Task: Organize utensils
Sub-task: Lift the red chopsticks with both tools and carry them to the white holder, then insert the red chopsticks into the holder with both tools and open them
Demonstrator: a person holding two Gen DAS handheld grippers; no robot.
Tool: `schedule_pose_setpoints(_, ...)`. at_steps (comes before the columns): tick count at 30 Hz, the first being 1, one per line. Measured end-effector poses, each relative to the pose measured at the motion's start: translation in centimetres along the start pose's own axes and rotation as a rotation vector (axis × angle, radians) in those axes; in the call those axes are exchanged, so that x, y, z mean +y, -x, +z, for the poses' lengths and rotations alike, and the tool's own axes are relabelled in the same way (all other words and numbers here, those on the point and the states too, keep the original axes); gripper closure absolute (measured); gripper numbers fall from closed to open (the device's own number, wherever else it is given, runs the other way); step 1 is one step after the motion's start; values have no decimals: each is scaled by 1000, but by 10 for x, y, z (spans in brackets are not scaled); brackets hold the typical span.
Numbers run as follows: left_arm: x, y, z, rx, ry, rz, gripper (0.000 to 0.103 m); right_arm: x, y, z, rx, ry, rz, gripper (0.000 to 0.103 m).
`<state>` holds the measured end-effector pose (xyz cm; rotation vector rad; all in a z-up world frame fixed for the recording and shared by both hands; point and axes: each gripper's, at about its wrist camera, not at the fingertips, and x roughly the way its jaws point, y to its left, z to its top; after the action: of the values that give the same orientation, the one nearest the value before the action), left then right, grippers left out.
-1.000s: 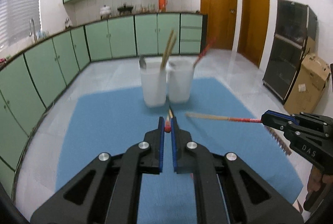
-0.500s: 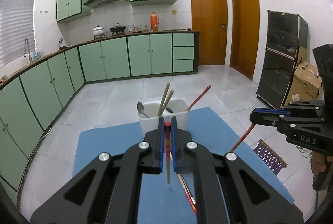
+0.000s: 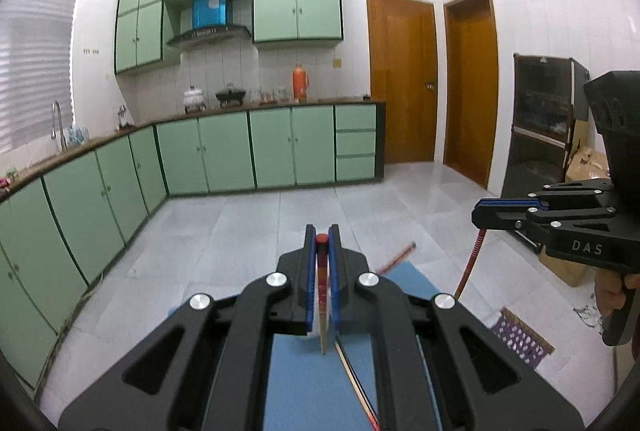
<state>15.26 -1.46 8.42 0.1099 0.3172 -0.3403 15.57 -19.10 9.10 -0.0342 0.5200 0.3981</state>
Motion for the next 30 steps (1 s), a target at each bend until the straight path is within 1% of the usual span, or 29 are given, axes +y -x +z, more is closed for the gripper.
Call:
schedule_pose_setpoints(4, 3, -10, 25, -42, 1, 12, 98, -8, -4, 33, -51, 1, -6, 97)
schedule_pose_setpoints(9, 4, -33, 44, -69, 9, 15, 98, -18, -19, 68, -100, -13, -6, 97)
schedule_pose_setpoints(15, 3, -72, 51, -71, 6, 19, 98, -32, -54, 89, -136, -18, -38, 97)
schedule_pose_setpoints(20, 7, -109, 40, -37, 12, 20, 98, -45, -92, 89, -139, -14, -81, 97)
schedule_pose_setpoints(23, 8, -130, 29, -3, 9, 24, 98, -54, -116, 80, -140, -40, -57, 97)
schedule_pose_setpoints(25, 9, -141, 20, 20, 16, 20, 98, -61, -128, 74, -134, -50, -57, 97)
schedule_pose_setpoints(30, 16, -159, 1, 62, 24, 19, 98, -76, -151, 53, -100, -79, -52, 97)
